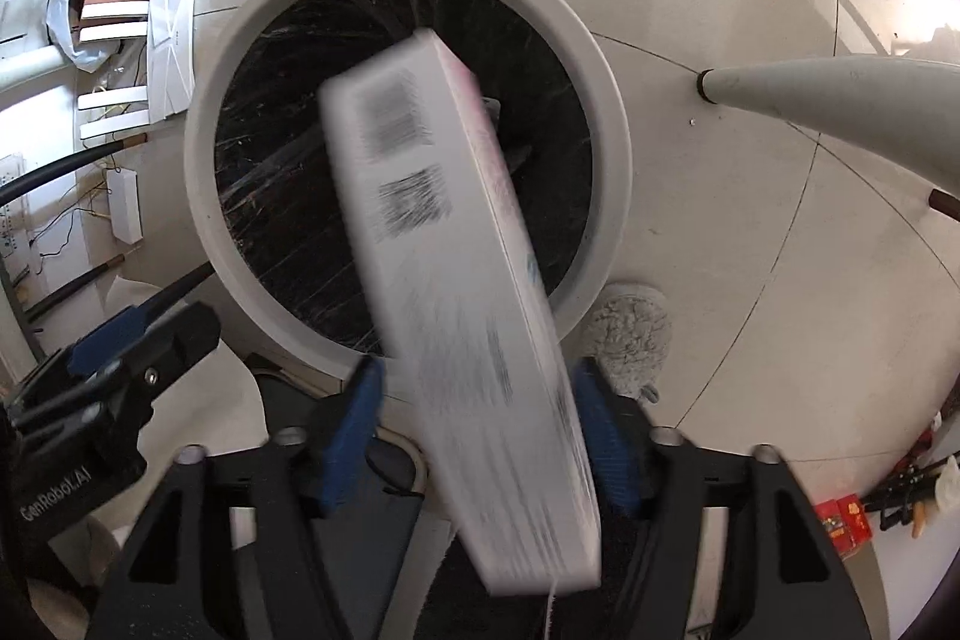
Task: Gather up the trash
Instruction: 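Open both grippers to drop the carton and box into the bin, then move both tools back over the table toward the blue bags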
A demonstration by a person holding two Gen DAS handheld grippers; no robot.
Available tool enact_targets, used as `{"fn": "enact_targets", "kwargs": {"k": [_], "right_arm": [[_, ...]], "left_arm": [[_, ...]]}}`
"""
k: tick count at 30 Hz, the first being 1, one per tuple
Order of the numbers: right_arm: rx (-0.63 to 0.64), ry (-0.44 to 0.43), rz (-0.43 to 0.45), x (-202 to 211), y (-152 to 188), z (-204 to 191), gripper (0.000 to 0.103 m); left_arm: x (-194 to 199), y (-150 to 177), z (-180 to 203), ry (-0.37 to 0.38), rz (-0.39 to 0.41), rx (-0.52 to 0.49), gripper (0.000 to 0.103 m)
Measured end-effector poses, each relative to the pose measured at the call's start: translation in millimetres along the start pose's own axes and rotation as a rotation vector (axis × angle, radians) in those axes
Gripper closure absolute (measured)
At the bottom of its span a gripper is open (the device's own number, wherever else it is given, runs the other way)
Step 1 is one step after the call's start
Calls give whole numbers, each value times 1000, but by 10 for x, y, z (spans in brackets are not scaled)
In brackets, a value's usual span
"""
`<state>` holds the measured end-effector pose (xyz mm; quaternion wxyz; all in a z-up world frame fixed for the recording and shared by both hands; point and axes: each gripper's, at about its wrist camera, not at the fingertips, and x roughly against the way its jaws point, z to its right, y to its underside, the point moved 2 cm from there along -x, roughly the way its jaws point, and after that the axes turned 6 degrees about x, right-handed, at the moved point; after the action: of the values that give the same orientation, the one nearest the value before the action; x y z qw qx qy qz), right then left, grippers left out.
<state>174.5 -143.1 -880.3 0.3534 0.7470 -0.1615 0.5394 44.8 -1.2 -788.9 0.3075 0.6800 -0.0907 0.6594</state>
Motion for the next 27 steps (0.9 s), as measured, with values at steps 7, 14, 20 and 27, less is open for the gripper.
{"fn": "enact_targets", "kwargs": {"k": [7,14,20,27], "right_arm": [[46,102,96,360,107,-81,0],[56,177,177,850,400,-47,0],[82,167,233,1417,778,-118,0],[109,126,278,2250,1398,-237,0]], "left_arm": [[253,230,-95,-53,69,13,0],[665,564,-166,-62,115,45,0],[1247,929,-124,-66,158,54,0],[2042,1410,-1,-73,207,44,0]]}}
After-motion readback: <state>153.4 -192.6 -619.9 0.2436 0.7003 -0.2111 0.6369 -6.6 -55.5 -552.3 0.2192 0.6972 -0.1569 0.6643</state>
